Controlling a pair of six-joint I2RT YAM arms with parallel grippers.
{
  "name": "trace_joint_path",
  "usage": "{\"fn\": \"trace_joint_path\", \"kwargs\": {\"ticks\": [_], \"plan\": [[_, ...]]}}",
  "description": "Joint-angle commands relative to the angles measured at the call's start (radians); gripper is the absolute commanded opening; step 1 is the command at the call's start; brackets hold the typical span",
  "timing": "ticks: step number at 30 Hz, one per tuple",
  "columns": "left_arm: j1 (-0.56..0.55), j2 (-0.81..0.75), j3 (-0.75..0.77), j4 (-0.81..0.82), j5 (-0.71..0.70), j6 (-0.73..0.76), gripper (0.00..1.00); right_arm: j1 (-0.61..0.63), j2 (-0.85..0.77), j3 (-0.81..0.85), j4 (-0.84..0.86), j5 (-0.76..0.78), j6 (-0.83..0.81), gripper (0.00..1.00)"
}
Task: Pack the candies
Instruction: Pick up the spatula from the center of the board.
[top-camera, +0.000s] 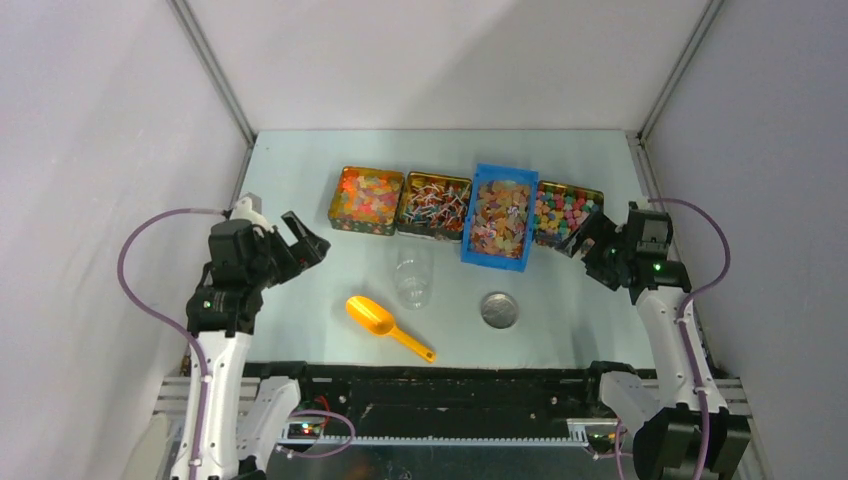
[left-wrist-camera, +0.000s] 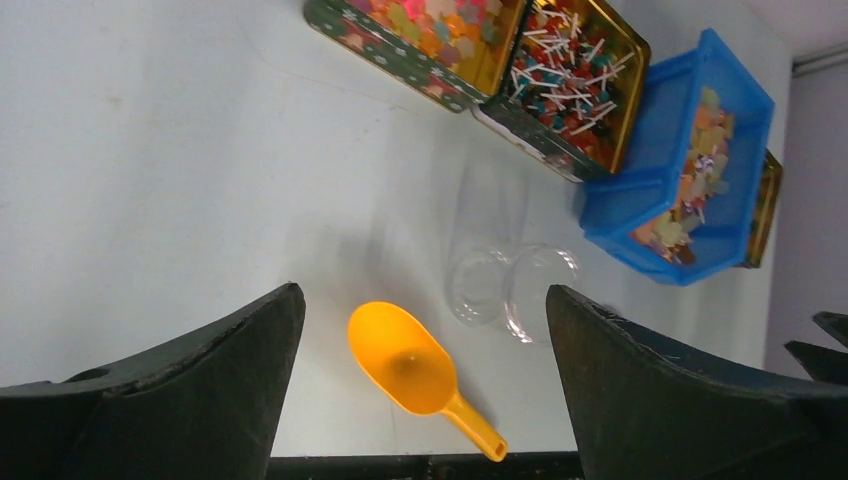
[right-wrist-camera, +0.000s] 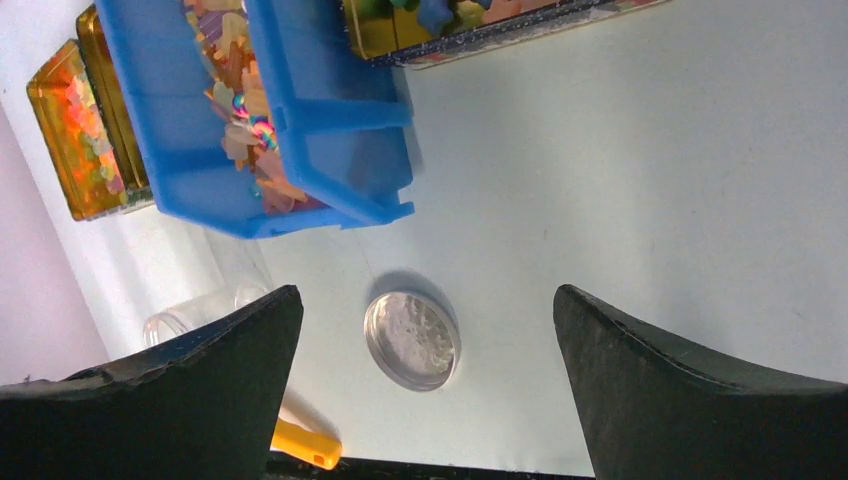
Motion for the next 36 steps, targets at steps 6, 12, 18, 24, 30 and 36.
{"fn": "trace_joint_path", "kwargs": {"ticks": [6, 12, 18, 24, 30, 36], "plan": [[0.005, 0.007, -0.058, 0.058, 0.112, -0.055, 0.98, -0.010, 0.001, 0.052, -0.046, -0.113, -0.080, 1.00], [0.003, 0.030, -0.114, 0.077, 0.165, -0.054, 0.98, 0.011, 0.023, 0.054, -0.048, -0.138, -0.117, 1.00], [-0.020, 0.059, -0.115, 0.097, 0.171, -0.044, 0.98, 0.083, 0.003, 0.082, -0.068, -0.083, -0.142, 1.00], [-0.020, 0.045, -0.111, 0.102, 0.159, -0.048, 0.98, 0.208, 0.021, 0.105, -0.089, -0.040, -0.149, 1.00], [-0.020, 0.028, -0.106, 0.110, 0.175, -0.054, 0.98, 0.315, 0.020, 0.138, -0.138, 0.017, -0.202, 1.00], [-0.020, -0.005, -0.093, 0.082, 0.154, -0.053, 0.98, 0.478, -0.039, 0.138, -0.143, 0.039, -0.220, 1.00]]}}
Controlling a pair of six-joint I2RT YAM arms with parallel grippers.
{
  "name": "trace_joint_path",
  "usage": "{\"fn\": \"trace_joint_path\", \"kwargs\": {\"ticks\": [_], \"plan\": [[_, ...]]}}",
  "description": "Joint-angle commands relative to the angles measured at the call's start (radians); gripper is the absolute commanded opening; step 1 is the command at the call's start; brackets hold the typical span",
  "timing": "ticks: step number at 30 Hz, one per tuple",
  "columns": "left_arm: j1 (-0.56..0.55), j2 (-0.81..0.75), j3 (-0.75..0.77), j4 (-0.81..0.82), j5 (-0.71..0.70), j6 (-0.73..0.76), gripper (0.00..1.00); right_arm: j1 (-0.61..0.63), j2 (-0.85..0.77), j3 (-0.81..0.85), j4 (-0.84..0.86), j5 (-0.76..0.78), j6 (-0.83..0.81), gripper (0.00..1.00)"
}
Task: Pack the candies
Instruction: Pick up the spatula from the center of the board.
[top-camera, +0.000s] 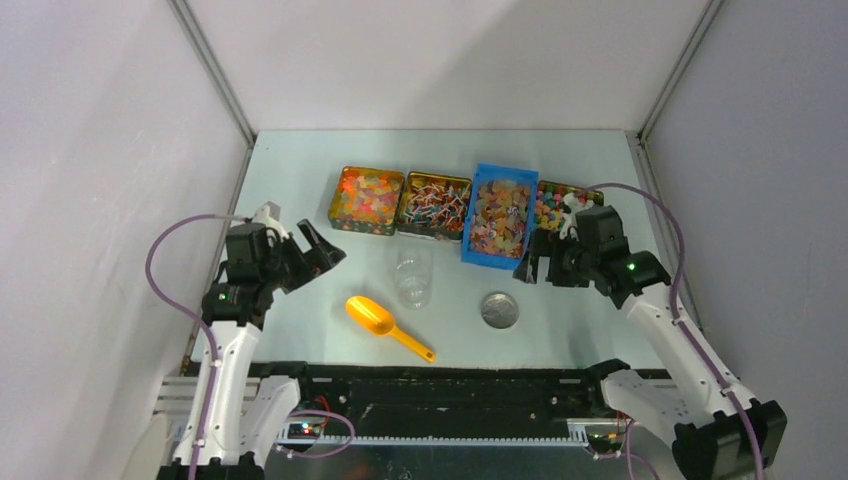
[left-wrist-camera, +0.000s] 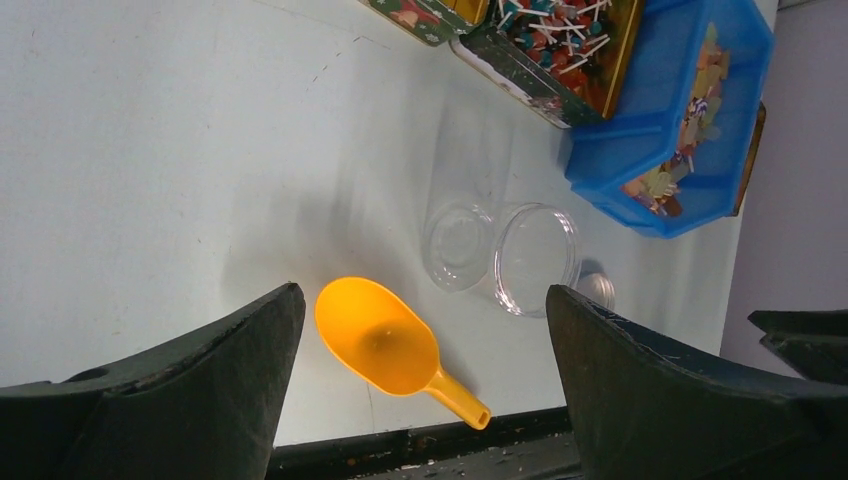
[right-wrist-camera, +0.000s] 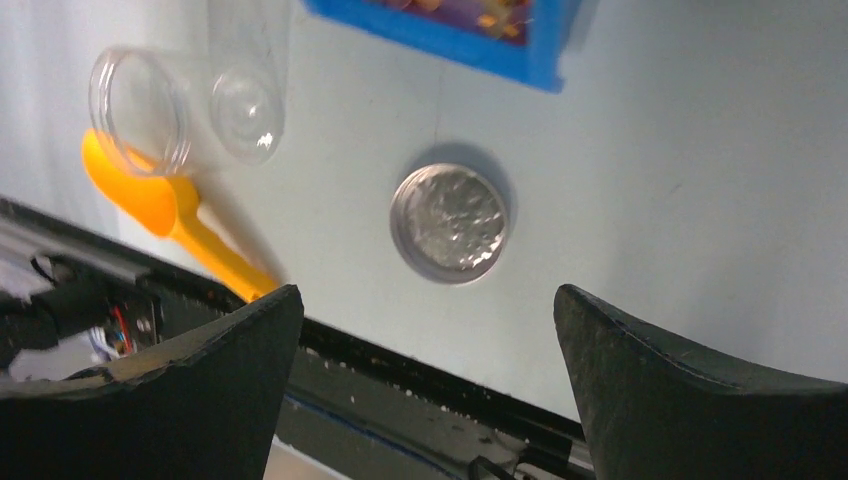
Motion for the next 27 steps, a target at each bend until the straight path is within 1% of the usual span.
{"fn": "trace_joint_path", "kwargs": {"ticks": [1, 3, 4, 5, 6, 7, 9, 10, 11, 14, 15, 18, 21, 24, 27], "plan": [[-0.006, -0.040, 0.047, -0.005, 0.004, -0.008, 0.98, 0.127, -0.058, 0.041, -0.008, 0.042, -0.032, 1.00], [-0.007, -0.059, 0.071, -0.015, 0.004, -0.012, 0.98, 0.199, -0.066, 0.041, 0.005, 0.052, -0.025, 1.00], [-0.006, -0.073, 0.093, -0.019, 0.004, -0.012, 0.98, 0.254, -0.063, 0.041, 0.010, 0.058, -0.021, 1.00], [-0.006, -0.081, 0.103, -0.020, 0.003, -0.011, 0.98, 0.283, -0.059, 0.041, 0.022, 0.073, -0.010, 0.98], [-0.006, -0.095, 0.129, -0.019, 0.001, -0.013, 0.98, 0.349, -0.047, 0.042, 0.029, 0.081, -0.005, 0.96], [-0.006, -0.102, 0.144, -0.018, 0.001, -0.014, 0.98, 0.382, -0.038, 0.045, 0.038, 0.106, 0.004, 0.95], [-0.007, -0.116, 0.187, -0.018, 0.003, -0.020, 0.98, 0.537, -0.006, 0.057, 0.043, 0.164, 0.015, 0.94], [-0.006, -0.122, 0.219, -0.014, 0.004, -0.029, 0.98, 0.573, 0.025, 0.070, 0.043, 0.185, 0.020, 0.94], [-0.007, -0.125, 0.235, -0.011, 0.009, -0.035, 0.98, 0.646, 0.043, 0.077, 0.040, 0.231, 0.030, 0.93], [-0.007, -0.129, 0.306, 0.014, 0.023, -0.076, 0.98, 0.769, 0.159, 0.120, 0.036, 0.311, 0.056, 0.91], [-0.006, -0.129, 0.332, 0.029, 0.029, -0.094, 0.98, 0.832, 0.209, 0.129, 0.043, 0.335, 0.066, 0.91], [-0.007, -0.118, 0.389, 0.048, 0.043, -0.128, 0.98, 0.896, 0.312, 0.176, 0.073, 0.354, 0.101, 0.89], [-0.006, -0.101, 0.467, 0.068, 0.048, -0.165, 0.98, 0.951, 0.434, 0.210, 0.156, 0.340, 0.124, 0.88], [-0.006, -0.098, 0.517, 0.099, 0.056, -0.197, 0.98, 0.982, 0.543, 0.259, 0.248, 0.322, 0.133, 0.85], [-0.006, -0.097, 0.566, 0.142, 0.067, -0.229, 0.98, 1.000, 0.687, 0.336, 0.275, 0.322, 0.115, 0.83]]}}
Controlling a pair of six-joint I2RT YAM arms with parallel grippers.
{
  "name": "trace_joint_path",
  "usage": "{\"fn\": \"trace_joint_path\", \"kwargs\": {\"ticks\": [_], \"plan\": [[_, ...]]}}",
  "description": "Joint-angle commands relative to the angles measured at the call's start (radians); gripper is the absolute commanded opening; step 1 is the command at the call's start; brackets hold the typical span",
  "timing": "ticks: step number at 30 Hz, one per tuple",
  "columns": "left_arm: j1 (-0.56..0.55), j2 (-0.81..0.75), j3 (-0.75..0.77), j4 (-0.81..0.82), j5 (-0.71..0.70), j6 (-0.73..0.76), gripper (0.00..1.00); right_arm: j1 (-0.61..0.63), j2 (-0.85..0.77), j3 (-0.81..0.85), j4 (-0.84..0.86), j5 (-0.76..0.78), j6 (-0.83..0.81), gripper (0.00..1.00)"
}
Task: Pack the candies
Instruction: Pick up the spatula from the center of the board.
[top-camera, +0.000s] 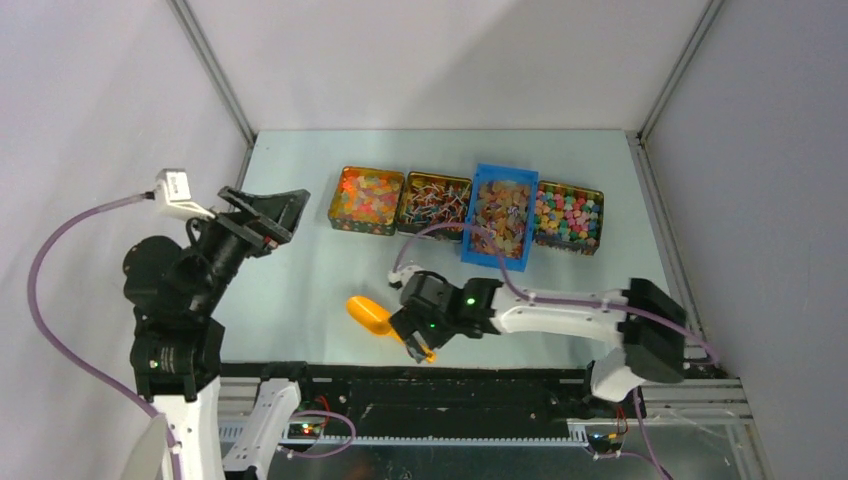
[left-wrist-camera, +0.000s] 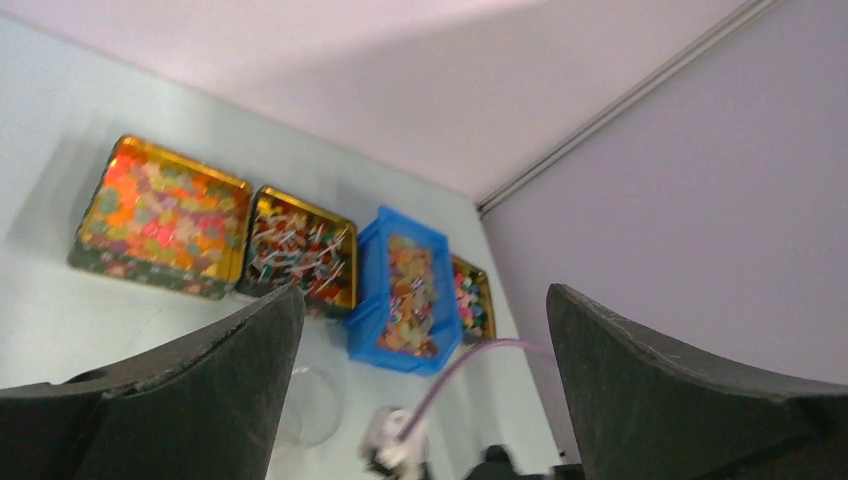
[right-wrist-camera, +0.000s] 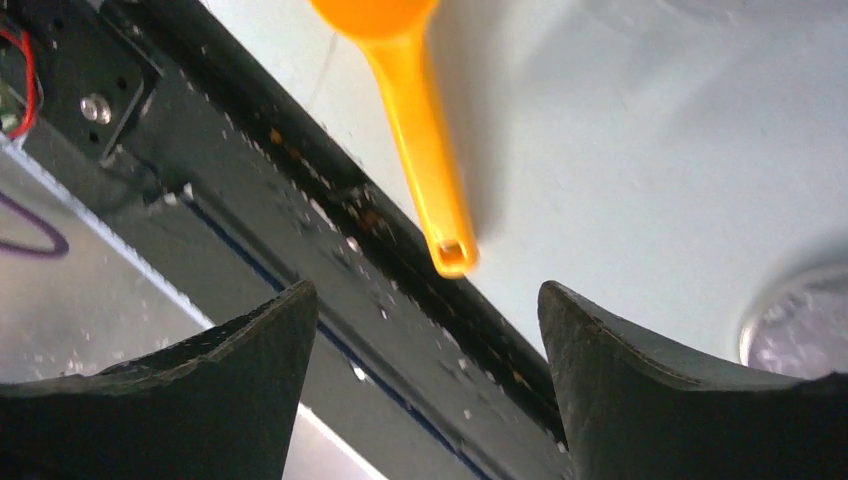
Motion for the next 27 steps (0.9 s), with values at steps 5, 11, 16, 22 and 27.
{"fn": "trace_joint_path", "kwargs": {"ticks": [5, 11, 16, 22, 27], "plan": [[-0.004, 0.019, 0.104, 0.109, 0.066, -0.090, 0.98, 0.042, 0.298, 0.199, 0.109, 0.019, -0.035, 0.78], [-0.004, 0.011, 0.088, 0.119, 0.075, -0.101, 0.98, 0.047, 0.384, 0.243, 0.100, 0.058, -0.064, 0.70], [-0.004, 0.003, 0.083, 0.124, 0.074, -0.109, 0.98, 0.057, 0.454, 0.284, 0.068, 0.083, -0.079, 0.59], [-0.004, -0.005, 0.080, 0.121, 0.073, -0.111, 0.98, 0.064, 0.498, 0.323, 0.041, 0.087, -0.088, 0.43], [-0.004, -0.012, 0.082, 0.089, 0.065, -0.086, 0.98, 0.073, 0.474, 0.325, 0.038, 0.090, -0.101, 0.10]]}}
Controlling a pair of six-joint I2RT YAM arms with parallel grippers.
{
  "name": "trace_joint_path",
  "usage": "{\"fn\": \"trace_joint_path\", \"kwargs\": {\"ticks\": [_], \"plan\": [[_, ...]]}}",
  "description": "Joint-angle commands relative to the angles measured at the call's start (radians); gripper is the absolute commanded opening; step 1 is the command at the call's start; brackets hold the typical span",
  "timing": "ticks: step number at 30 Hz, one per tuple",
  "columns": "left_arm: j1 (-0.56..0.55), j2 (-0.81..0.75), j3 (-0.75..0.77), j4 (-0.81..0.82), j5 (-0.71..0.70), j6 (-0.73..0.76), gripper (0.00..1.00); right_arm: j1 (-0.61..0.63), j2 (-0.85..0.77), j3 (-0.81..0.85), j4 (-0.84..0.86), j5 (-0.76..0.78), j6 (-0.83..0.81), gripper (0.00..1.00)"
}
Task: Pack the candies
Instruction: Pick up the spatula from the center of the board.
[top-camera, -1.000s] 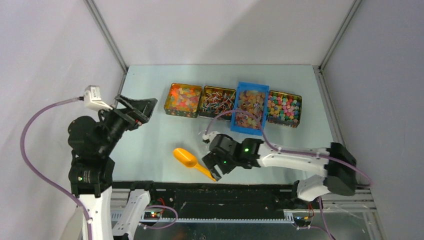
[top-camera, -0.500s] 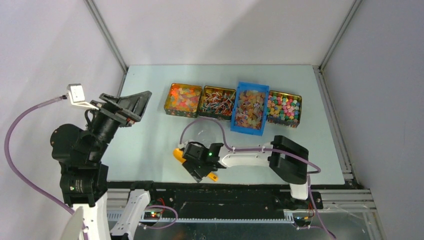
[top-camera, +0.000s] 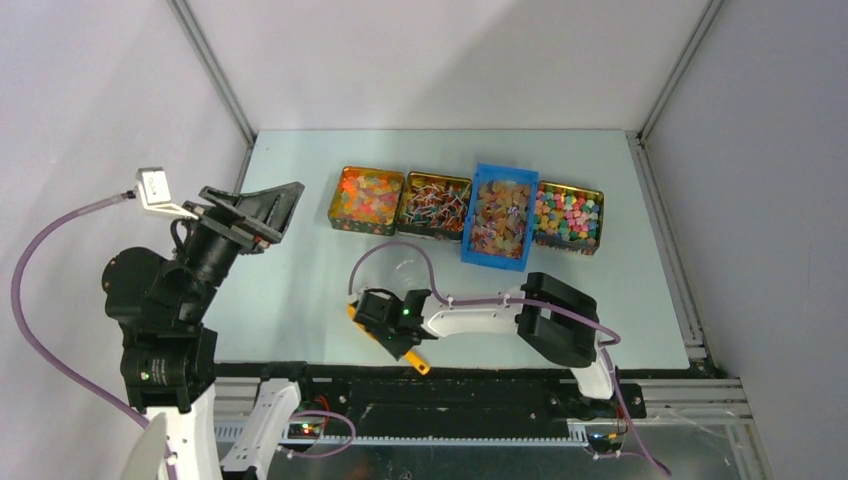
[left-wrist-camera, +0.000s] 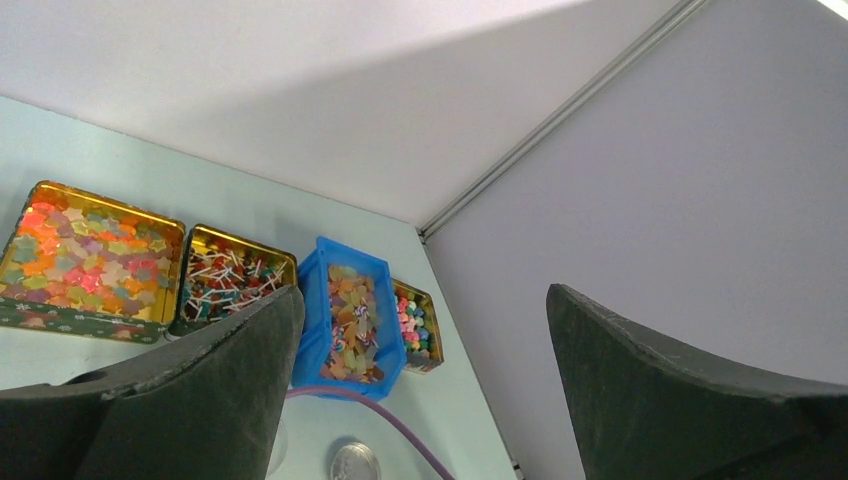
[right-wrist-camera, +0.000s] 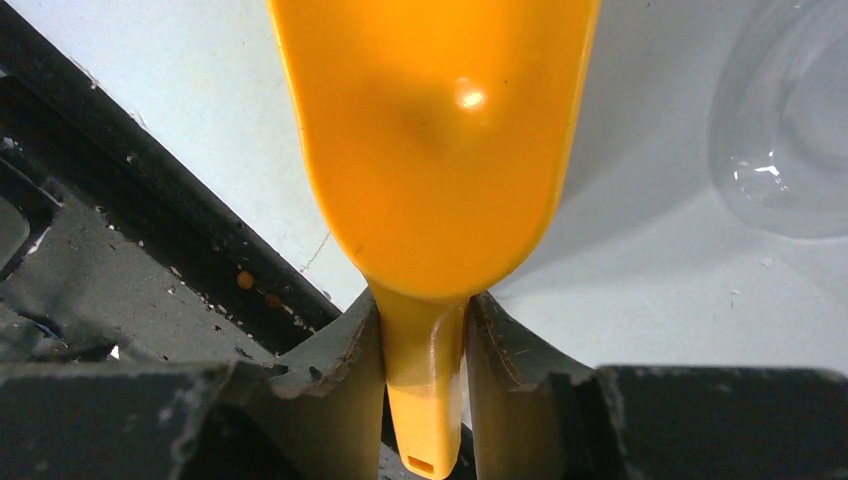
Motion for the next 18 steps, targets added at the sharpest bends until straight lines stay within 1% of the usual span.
{"fn": "trace_joint_path", "kwargs": {"ticks": [1, 2, 3, 7, 10, 12, 14, 16, 18], "plan": [[-0.004, -0.011, 0.004, -0.008, 0.006, 0.019, 0.98, 0.011, -0.014, 0.036, -0.016, 0.018, -0.016, 0.03], [-0.004, -0.013, 0.006, -0.029, -0.003, 0.032, 0.98, 0.013, -0.029, 0.036, -0.020, 0.016, -0.017, 0.00], [-0.004, -0.013, 0.006, -0.041, -0.009, 0.039, 0.98, 0.014, -0.038, 0.036, -0.021, 0.011, -0.016, 0.00], [-0.005, -0.013, 0.007, -0.140, -0.066, 0.092, 0.98, 0.015, -0.137, 0.036, -0.035, 0.002, 0.000, 0.00], [-0.004, -0.011, 0.001, -0.235, -0.143, 0.133, 0.98, 0.015, -0.215, 0.036, -0.046, 0.001, 0.014, 0.00], [-0.005, -0.013, -0.019, -0.264, -0.176, 0.153, 0.98, 0.015, -0.281, 0.036, -0.060, 0.012, 0.021, 0.00], [-0.004, -0.021, -0.058, -0.258, -0.185, 0.165, 0.98, 0.015, -0.349, 0.035, -0.076, 0.033, 0.021, 0.00], [-0.004, -0.036, -0.111, -0.214, -0.179, 0.178, 0.98, 0.013, -0.419, 0.030, -0.084, 0.059, 0.000, 0.00], [-0.004, -0.059, -0.163, -0.136, -0.177, 0.185, 0.98, 0.011, -0.518, 0.023, -0.078, 0.108, -0.029, 0.00]]}}
